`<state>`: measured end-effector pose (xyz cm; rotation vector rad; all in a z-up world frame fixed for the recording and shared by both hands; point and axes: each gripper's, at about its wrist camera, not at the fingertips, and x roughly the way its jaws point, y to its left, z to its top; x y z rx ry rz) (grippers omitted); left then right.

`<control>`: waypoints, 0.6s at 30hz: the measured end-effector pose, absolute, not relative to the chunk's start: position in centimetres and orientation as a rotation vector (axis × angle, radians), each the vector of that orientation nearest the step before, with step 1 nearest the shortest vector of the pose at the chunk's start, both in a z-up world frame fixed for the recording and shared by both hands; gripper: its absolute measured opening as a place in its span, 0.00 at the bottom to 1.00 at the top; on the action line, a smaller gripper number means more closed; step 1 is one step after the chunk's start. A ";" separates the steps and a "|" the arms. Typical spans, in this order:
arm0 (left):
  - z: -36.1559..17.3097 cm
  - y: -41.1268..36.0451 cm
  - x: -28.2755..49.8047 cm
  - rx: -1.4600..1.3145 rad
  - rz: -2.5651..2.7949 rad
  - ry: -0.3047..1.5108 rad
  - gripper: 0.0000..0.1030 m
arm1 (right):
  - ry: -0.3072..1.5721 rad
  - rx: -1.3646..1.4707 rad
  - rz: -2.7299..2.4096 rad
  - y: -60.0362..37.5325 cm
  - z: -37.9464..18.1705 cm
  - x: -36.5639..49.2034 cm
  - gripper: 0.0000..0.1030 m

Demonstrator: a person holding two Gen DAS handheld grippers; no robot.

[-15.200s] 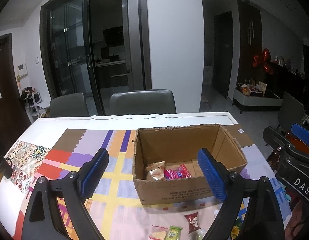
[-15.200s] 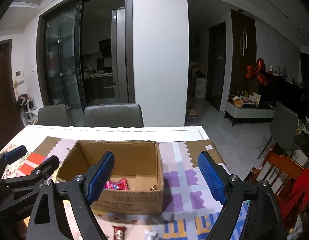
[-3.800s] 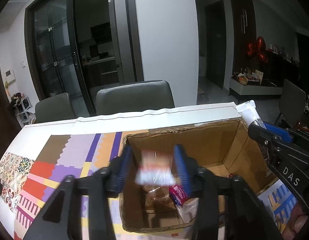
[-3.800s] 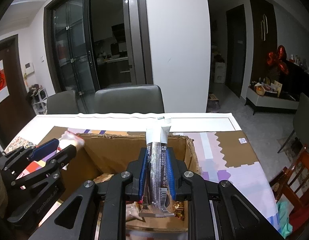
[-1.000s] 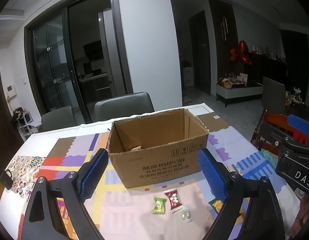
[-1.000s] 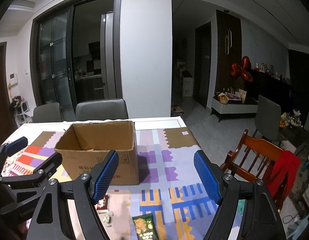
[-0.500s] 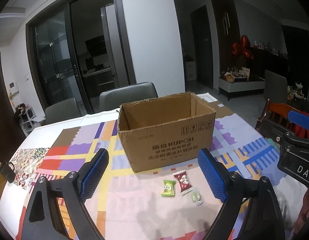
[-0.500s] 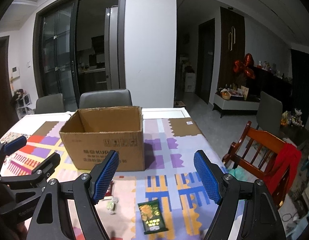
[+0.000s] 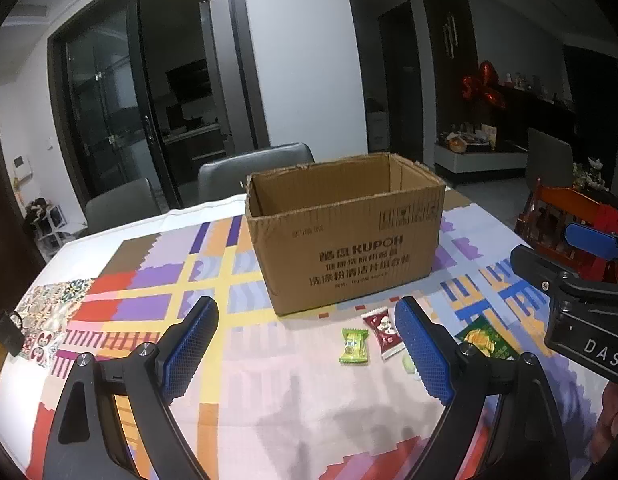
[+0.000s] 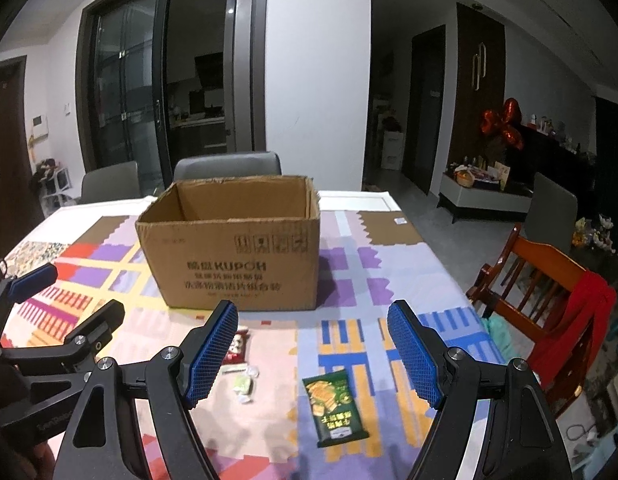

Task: Organize snacks
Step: 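Move both open tools back toward the candies on the table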

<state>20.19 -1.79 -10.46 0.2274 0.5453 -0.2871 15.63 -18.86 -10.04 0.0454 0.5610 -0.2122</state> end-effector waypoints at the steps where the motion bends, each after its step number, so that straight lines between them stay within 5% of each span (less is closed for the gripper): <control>1: -10.7 -1.7 20.3 0.230 -0.296 0.548 0.88 | 0.566 0.044 -0.211 -18.7 -10.3 15.7 0.76; 18: -16.8 -1.6 22.8 0.290 -0.438 0.652 0.83 | 0.692 0.068 -0.182 -17.1 -16.2 17.8 0.76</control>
